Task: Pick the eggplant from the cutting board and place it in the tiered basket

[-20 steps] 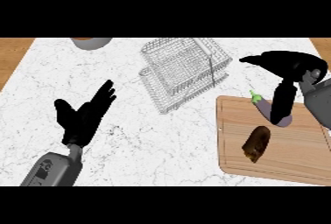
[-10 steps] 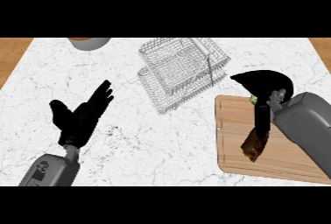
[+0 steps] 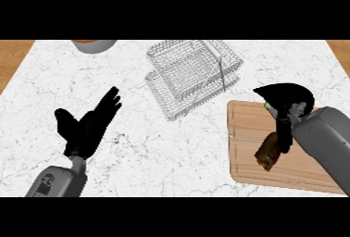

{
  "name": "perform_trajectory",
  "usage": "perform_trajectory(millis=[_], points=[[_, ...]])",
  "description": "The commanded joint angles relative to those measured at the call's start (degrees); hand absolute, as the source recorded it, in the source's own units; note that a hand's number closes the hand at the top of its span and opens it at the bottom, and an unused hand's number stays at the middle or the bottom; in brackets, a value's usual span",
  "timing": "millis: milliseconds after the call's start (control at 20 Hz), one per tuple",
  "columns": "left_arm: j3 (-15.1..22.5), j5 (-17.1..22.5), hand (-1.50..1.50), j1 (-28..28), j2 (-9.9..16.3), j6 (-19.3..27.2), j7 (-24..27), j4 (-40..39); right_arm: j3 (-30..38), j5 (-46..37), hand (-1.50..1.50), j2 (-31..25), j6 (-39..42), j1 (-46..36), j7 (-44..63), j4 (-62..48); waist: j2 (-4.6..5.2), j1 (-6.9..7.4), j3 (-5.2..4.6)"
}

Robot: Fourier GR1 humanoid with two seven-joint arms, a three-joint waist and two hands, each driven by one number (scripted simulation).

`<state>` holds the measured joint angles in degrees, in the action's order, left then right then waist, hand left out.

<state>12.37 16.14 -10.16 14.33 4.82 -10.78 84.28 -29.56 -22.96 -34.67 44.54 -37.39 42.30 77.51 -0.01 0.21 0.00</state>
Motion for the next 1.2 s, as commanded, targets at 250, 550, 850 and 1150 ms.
perform_trajectory(millis=[250, 550, 850, 1150], points=[[-2.26, -3.07, 0.00, 0.11, -2.38, -1.36, 1.43, -2.48, 3.99, -11.43, -1.50, -1.63, -0.81, 5.35, -7.60, 0.14, 0.06, -0.11, 0.00], [-3.88, -3.44, 0.00, -0.97, -2.78, -3.28, 0.92, -1.85, 7.49, -16.06, -1.50, -1.83, -3.06, 5.78, -14.16, -3.16, 0.09, -0.03, 0.00], [-4.10, -5.87, 0.00, -0.79, -4.37, -3.49, 0.79, -3.41, 7.72, -22.25, -1.50, 2.06, -8.45, 9.23, -18.83, -6.49, 0.09, -0.04, 0.01], [-4.86, -5.83, 0.00, 3.09, -4.71, -3.95, -3.78, 4.90, 12.68, -26.41, -1.50, 3.57, -8.20, 9.11, -20.39, -9.32, -0.01, 0.10, 0.01]])
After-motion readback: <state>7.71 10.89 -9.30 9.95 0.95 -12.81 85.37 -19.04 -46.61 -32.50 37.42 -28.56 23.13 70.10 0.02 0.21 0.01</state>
